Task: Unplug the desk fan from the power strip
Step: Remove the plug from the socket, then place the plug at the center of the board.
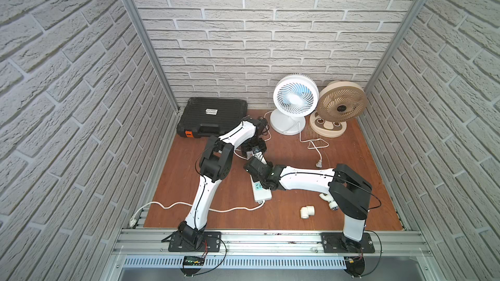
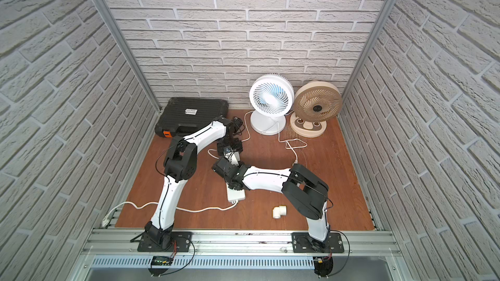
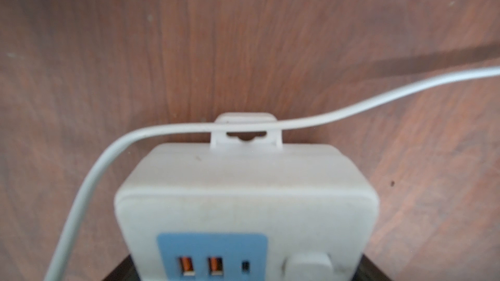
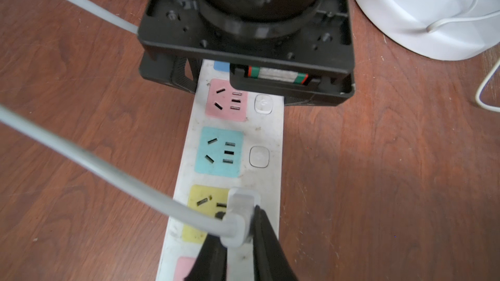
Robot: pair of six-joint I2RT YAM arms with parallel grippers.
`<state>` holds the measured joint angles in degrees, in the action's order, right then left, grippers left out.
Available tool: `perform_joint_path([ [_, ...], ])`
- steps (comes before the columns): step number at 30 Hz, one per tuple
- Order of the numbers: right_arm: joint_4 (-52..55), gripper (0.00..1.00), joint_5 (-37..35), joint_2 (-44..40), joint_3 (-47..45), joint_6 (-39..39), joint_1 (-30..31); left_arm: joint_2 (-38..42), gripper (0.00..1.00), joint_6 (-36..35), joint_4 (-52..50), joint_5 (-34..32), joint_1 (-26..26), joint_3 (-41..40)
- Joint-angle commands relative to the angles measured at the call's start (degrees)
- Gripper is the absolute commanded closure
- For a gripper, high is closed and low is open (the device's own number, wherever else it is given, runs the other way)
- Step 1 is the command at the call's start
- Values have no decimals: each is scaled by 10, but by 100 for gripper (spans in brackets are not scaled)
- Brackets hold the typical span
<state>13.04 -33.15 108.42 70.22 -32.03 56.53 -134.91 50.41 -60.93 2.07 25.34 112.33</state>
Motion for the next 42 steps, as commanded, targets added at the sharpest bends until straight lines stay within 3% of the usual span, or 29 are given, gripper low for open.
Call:
perform_joint_path([
  [1, -22, 97, -3, -26, -17, 7, 3, -62, 100, 25, -45, 30, -3, -51],
  [9, -45, 97, 19, -55, -44, 1, 3, -10, 100, 11, 49, 23, 2, -116],
  [14, -60, 97, 35, -69, -58, -6, 3, -3, 98, -9, 44, 3, 9, -101],
  [16, -65, 97, 42, -73, -63, -9, 4, 6, 83, -17, 53, -4, 14, -102],
  [19, -71, 97, 49, -78, -70, -13, 4, 28, 44, -27, 74, -10, 22, -114],
  [21, -74, 97, 53, -80, -73, -14, 3, 39, 24, -29, 75, -17, 27, -110],
  [23, -76, 97, 58, -83, -76, -15, 4, 46, 13, -33, 71, -22, 30, -101],
  [27, -88, 97, 66, -92, -87, -19, 4, 69, 3, -53, 78, -22, 36, -92],
  [42, -127, 97, 115, -117, -104, -27, -11, 212, 2, -110, 126, -71, 42, -97],
])
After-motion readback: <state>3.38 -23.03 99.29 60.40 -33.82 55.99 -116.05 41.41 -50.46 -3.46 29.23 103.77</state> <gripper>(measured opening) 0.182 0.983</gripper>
